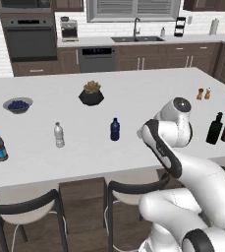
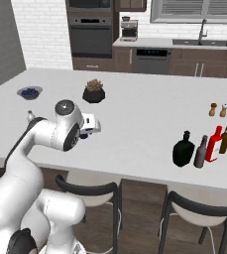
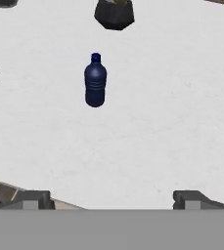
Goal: Move the plastic bottles in the middle to the plastics group, and the glass bottles in the middle to the glass group.
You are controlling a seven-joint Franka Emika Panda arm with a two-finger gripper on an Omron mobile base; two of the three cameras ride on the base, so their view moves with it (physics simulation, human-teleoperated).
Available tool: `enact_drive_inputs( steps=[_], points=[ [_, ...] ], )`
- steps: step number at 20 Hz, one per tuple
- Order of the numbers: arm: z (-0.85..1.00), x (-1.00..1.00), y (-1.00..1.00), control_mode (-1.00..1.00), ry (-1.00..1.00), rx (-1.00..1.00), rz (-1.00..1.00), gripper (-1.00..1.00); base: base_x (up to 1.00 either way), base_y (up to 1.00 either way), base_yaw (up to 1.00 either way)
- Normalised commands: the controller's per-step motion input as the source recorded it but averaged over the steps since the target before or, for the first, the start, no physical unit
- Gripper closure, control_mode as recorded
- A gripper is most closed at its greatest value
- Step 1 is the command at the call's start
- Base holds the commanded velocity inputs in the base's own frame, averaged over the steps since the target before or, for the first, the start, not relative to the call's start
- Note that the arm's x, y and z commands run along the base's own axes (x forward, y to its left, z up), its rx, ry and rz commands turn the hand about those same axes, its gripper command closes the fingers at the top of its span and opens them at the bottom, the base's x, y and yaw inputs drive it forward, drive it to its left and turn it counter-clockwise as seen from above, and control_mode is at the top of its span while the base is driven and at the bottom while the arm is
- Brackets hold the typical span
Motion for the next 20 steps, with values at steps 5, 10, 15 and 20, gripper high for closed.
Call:
enact_drive_inputs(
  steps=[5,10,15,20],
  points=[
    [0.64,0.03,0.99,-1.0,0.06,-0.06,0.0,-1.0,0.0,0.0,0.0],
    [0.33,0.46,0.8,-1.0,0.16,-0.04,0.0,-1.0,0.0,0.0,0.0],
    [-0.01,0.76,-0.08,-1.0,0.11,0.0,0.0,-1.0,0.0,0.0,0.0],
    [-0.11,0.56,-0.29,-1.0,0.1,0.0,-0.01,-1.0,0.0,0.0,0.0]
  ],
)
